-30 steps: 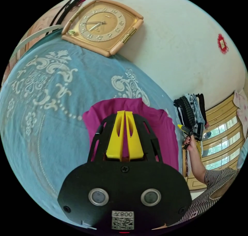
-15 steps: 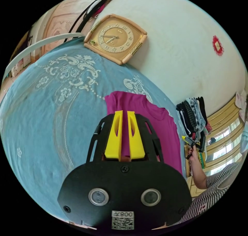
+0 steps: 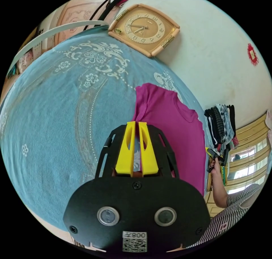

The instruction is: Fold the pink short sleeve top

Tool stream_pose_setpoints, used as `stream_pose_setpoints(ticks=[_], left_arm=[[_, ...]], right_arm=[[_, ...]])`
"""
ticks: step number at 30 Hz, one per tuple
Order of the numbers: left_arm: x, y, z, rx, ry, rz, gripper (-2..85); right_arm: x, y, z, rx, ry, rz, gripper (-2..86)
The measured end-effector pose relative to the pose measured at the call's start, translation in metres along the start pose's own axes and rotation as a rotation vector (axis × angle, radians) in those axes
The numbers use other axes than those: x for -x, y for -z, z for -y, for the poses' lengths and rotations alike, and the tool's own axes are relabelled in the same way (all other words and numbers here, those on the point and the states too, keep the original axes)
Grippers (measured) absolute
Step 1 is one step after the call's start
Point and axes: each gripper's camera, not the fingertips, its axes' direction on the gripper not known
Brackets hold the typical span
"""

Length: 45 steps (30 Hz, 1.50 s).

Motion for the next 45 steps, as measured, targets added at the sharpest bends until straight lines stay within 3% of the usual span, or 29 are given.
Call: stream_pose_setpoints(ticks=[5, 13, 21, 25, 28, 32, 35, 38, 43, 45], left_arm=[[-0.002, 0.018, 0.022, -0.127, -0.014, -0.060, 6.8], [-0.035, -0.029, 0.106, 0.036, -0.080, 0.049, 6.1], [-0.073, -0.015, 0.131, -0.030, -0.114, 0.081, 3.3], [-0.080, -0.016, 0.139, 0.002, -0.074, 0.086, 4.5], [-0.082, -0.006, 0.131, -0.041, -0.005, 0.011, 5.8], [-0.094, 0.026, 0.098, -0.129, 0.011, -0.135, 6.4], [-0.115, 0.025, 0.078, -0.056, -0.024, -0.123, 5.8], [-0.137, 0.007, 0.074, 0.043, -0.051, -0.059, 4.2], [-0.174, 0.016, 0.088, 0.005, -0.009, -0.073, 3.1], [-0.195, 0.020, 0.092, -0.005, -0.033, -0.049, 3.0]], right_arm=[[-0.010, 0.014, 0.003, -0.077, -0.067, 0.015, 2.3], [0.004, -0.004, 0.062, -0.076, 0.000, -0.095, 5.4], [0.021, -0.014, 0.082, -0.016, 0.066, -0.214, 0.7], [0.012, -0.012, 0.084, 0.015, 0.054, -0.142, 0.5], [0.009, -0.009, 0.072, 0.022, 0.023, -0.171, 0.3], [0.001, 0.024, 0.027, -0.088, -0.004, -0.069, 0.4], [0.004, 0.027, -0.014, -0.079, 0.028, 0.039, 0.4], [0.014, 0.010, -0.038, 0.001, 0.046, -0.009, 0.1], [0.015, 0.019, -0.049, -0.021, 0.029, -0.012, 0.1], [0.027, 0.032, -0.060, -0.076, 0.071, -0.111, 0.2]])
